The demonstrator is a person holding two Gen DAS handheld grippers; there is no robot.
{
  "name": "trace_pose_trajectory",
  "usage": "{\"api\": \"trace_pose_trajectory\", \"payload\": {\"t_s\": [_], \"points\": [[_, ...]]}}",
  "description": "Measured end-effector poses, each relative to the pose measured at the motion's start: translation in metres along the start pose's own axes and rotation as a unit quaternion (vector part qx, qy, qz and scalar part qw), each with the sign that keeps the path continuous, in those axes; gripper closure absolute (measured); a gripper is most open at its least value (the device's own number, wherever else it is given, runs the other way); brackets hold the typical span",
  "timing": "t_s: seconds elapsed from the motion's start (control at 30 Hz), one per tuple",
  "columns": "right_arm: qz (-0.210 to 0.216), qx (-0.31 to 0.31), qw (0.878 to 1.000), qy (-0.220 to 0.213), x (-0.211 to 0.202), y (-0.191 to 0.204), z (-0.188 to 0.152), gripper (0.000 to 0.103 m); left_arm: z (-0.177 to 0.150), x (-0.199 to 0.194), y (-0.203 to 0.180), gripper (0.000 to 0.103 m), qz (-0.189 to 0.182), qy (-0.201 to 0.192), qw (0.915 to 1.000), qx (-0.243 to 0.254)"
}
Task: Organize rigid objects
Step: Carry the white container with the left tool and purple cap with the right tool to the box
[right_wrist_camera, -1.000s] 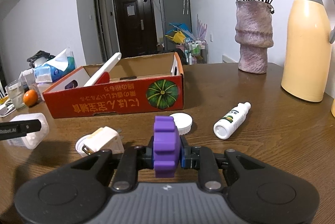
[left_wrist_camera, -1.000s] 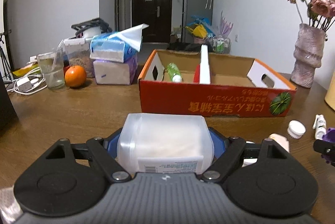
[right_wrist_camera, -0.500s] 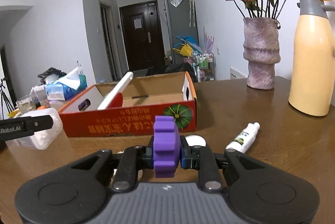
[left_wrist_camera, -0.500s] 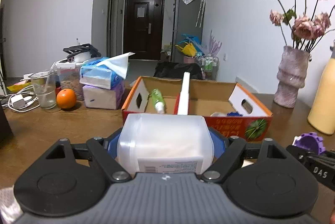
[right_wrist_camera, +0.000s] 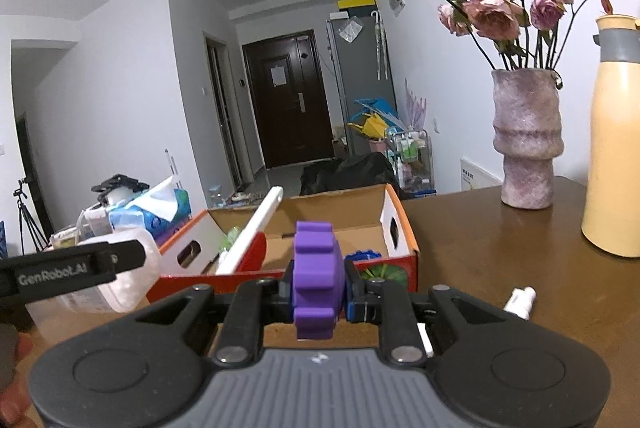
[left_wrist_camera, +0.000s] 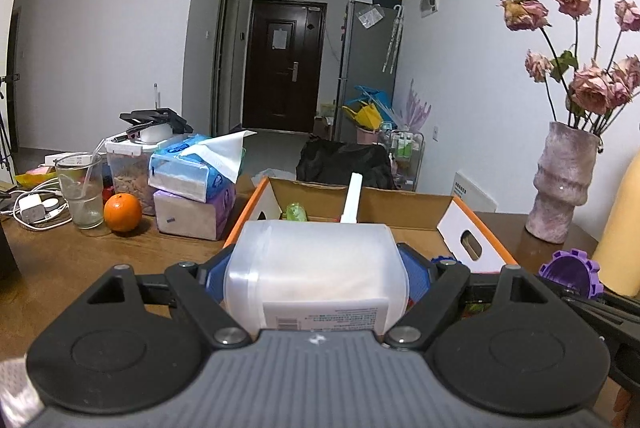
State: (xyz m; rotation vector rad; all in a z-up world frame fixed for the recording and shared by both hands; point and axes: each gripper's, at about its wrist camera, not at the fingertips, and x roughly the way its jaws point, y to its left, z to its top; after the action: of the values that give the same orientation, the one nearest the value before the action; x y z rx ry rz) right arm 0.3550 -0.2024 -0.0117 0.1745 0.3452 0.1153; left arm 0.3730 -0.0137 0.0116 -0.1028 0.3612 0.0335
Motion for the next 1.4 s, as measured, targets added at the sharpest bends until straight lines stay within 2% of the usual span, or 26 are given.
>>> {"api": "trace_pose_trajectory", "payload": {"t_s": [0.5, 1.4], "points": [[0.008, 0.005, 1.000, -0.010, 0.038, 0.001, 0.017, 0.083, 0.019, 0.040, -0.009, 0.020, 0.014, -0.017, 0.9997, -0.003], [0.004, -0.003, 1.000, -0.003, 0.124, -0.007, 0.039, 0.083, 0.037, 0.127, -0.017, 0.020, 0.036, -0.019, 0.9991, 0.012]]}}
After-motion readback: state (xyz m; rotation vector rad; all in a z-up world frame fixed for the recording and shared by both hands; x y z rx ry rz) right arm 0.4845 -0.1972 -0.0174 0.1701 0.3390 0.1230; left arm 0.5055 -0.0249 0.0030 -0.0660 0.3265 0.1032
